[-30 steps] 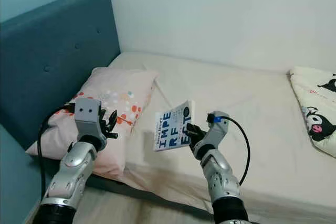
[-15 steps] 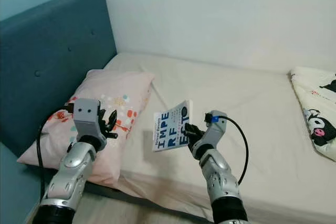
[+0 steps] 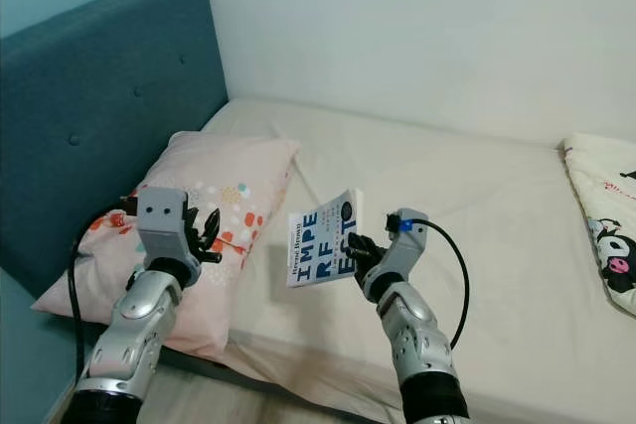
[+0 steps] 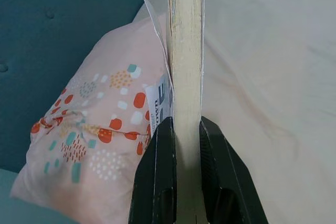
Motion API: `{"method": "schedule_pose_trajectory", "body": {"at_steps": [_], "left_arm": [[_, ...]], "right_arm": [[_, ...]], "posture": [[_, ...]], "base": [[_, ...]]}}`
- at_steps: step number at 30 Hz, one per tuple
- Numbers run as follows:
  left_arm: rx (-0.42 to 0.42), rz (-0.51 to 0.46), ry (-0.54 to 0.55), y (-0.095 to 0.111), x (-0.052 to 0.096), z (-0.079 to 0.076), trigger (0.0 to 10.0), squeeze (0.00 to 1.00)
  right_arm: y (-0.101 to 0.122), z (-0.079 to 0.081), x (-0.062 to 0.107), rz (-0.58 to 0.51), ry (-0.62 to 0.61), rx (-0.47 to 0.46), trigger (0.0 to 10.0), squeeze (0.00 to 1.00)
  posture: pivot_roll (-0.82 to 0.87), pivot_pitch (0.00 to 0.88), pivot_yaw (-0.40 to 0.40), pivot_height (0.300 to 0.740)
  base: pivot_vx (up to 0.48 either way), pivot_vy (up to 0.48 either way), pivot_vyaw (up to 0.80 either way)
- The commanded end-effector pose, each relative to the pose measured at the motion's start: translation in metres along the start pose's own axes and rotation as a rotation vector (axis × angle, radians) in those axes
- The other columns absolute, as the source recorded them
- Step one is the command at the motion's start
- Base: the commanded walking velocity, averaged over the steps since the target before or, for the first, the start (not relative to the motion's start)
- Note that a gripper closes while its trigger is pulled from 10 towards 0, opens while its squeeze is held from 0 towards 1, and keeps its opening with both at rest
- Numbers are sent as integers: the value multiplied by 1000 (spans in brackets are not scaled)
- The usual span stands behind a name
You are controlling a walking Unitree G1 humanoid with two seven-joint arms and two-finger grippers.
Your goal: Clean up the room
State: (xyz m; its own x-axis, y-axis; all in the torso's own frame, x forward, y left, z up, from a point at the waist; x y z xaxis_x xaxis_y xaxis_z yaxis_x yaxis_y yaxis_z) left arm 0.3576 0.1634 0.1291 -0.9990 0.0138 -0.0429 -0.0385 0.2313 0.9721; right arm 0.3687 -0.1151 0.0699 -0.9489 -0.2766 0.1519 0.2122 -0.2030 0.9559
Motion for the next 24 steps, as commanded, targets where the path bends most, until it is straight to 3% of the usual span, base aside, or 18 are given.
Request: {"method": "schedule_pose_trajectory", "body": {"at_steps": [1, 24], "left_arm": [[14, -4, 1, -1, 2, -1, 10000, 0], [29, -7, -11, 0, 1, -3, 10000, 0]], "right_arm": [[11, 4, -2, -44, 18, 7, 10000, 0], [13, 4, -3, -44, 22, 7, 10000, 0]], "posture": [[92, 0, -88, 740], [92, 0, -91, 740]], "base": [[262, 0, 0], [264, 0, 0]]}}
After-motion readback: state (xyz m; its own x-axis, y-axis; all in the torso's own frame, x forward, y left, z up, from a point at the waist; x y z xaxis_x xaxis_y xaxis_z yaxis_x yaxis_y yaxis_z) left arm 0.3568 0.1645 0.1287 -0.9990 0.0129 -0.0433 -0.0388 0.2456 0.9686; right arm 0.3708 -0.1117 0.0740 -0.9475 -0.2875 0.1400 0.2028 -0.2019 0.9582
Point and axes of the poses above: a point about 5 cm out from each wrist's last joint towards the gripper, its own x axis pointing back from the gripper into the wrist, its own y axis along the axis of the wrist's last joint, z = x × y, the point moved 5 cm from there along -x, pointing out of the wrist towards the gripper, and after that the axes turned 14 degrees about x, right-handed, at the moved point
